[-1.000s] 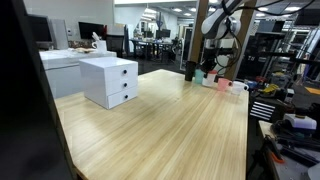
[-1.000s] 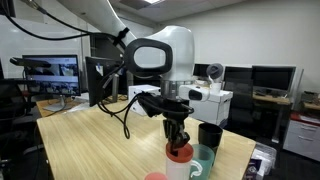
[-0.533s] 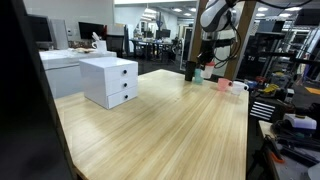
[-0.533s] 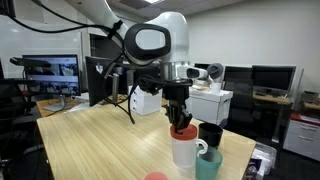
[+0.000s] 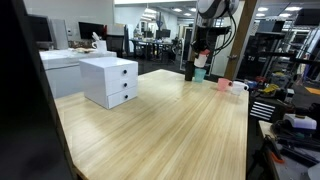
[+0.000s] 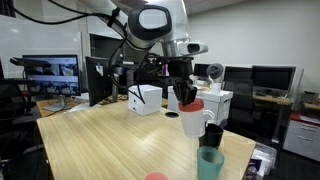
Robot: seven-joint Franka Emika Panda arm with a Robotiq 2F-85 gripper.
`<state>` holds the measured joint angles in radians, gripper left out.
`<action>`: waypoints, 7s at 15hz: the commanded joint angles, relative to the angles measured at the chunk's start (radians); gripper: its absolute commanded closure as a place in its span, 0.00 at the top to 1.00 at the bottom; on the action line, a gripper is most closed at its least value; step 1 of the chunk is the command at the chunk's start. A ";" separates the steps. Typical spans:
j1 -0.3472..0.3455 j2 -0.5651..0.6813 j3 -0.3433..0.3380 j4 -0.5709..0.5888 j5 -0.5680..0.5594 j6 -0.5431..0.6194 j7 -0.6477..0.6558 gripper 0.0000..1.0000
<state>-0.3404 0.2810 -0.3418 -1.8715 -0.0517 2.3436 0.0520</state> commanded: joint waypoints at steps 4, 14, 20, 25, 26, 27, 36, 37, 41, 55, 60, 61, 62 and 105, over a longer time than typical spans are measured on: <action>-0.003 0.031 -0.002 0.139 0.016 -0.037 0.102 0.06; -0.068 0.178 0.031 0.303 0.174 -0.093 0.112 0.06; -0.108 0.247 0.056 0.379 0.243 -0.113 0.114 0.05; -0.114 0.279 0.062 0.404 0.240 -0.205 0.121 0.05; -0.112 0.279 0.063 0.400 0.237 -0.220 0.120 0.05; -0.109 0.275 0.065 0.389 0.233 -0.231 0.113 0.05; -0.102 0.272 0.081 0.392 0.228 -0.351 0.099 0.05; -0.100 0.273 0.080 0.395 0.225 -0.367 0.098 0.05; -0.087 0.262 0.080 0.378 0.213 -0.412 0.096 0.05; 0.000 0.160 0.087 0.216 0.102 -0.411 0.042 0.05; 0.010 0.125 0.090 0.164 0.106 -0.392 0.030 0.05; 0.010 0.118 0.090 0.153 0.106 -0.379 0.029 0.05; 0.012 0.110 0.089 0.140 0.102 -0.361 0.029 0.05; -0.119 0.201 -0.059 0.312 0.207 -0.129 0.328 1.00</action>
<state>-0.4448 0.4274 -0.3838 -1.5929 0.1562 2.2127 0.3010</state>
